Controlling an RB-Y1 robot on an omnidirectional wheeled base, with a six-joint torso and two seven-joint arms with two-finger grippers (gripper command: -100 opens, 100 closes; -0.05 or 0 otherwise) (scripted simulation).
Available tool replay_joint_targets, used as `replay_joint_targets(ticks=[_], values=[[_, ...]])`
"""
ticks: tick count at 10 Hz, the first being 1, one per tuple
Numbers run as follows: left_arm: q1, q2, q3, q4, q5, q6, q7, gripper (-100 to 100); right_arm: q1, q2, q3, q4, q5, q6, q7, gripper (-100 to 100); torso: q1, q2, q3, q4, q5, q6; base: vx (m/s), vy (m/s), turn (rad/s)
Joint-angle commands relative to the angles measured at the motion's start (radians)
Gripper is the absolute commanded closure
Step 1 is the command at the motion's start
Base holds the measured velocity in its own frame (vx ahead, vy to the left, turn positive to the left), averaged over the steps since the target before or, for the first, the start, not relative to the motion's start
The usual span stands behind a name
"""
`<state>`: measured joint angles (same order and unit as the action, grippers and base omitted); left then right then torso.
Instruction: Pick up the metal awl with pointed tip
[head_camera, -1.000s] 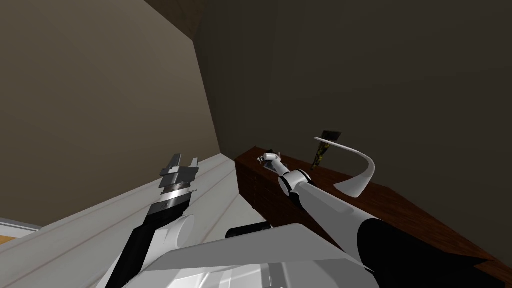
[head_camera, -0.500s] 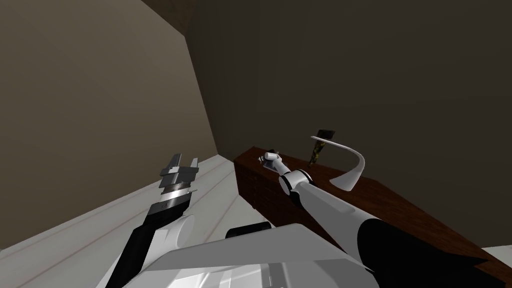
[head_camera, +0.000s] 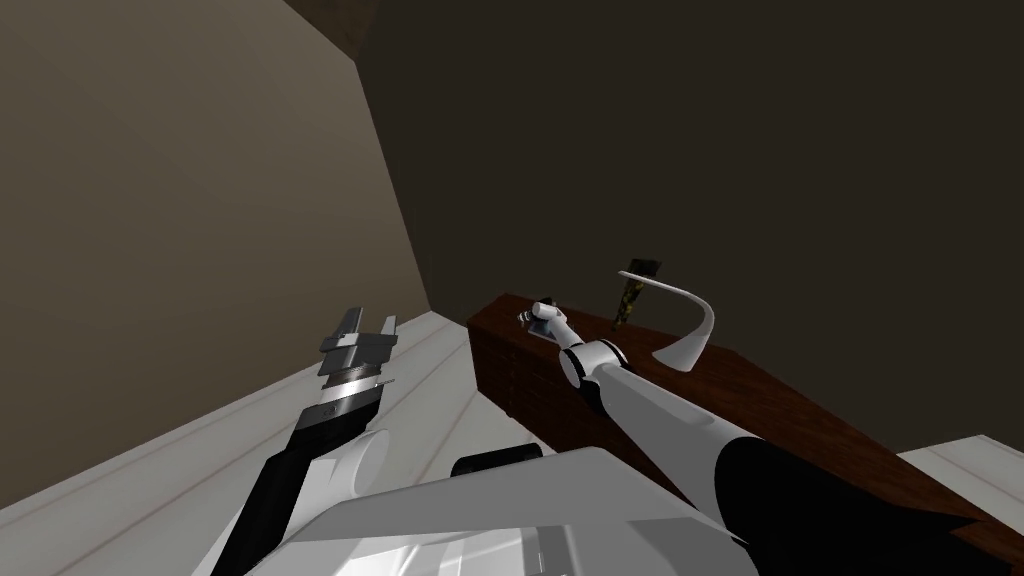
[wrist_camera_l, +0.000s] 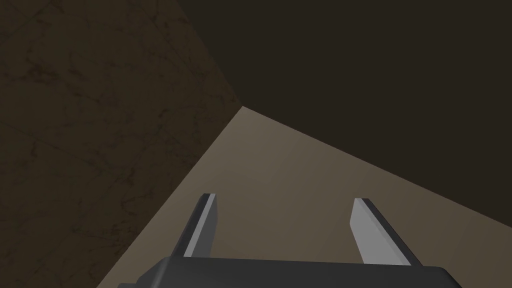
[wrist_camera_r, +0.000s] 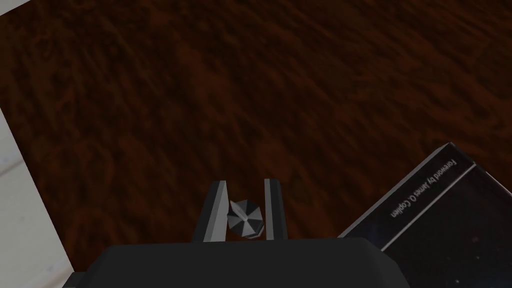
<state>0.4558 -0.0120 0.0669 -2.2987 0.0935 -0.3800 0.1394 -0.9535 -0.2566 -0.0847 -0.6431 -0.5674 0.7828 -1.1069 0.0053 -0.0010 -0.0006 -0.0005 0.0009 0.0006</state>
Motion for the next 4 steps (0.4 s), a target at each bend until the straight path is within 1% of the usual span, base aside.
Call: replay_joint_targets(ticks=[1,2,3,4], values=[[0.000,0.000,0.000,0.000,0.000,0.000,0.000,0,0.003,-0.005,-0.027,-0.007,-0.018,0.022,0.050,100,0.000,0.000,0.000,0.000,0.000,0.000,0.003,0.094,-0.128],[0.000,0.000,0.000,0.000,0.000,0.000,0.000,0,0.003,-0.008,-0.043,-0.010,-0.029,0.033,0.081,100,0.001,0.000,0.000,0.000,0.000,0.000,-0.002,0.092,-0.127],[0.000,0.000,0.000,0.000,0.000,0.000,0.000,0,-0.001,-0.008,-0.034,0.001,-0.024,0.021,0.063,100,0.001,0.001,0.000,0.000,0.000,0.000,-0.001,0.039,-0.034],[0.000,0.000,0.000,0.000,0.000,0.000,0.000,0,-0.001,-0.008,-0.036,0.001,-0.026,0.024,0.070,0,-0.001,0.000,0.000,0.000,0.000,-0.001,-0.001,0.007,0.005]])
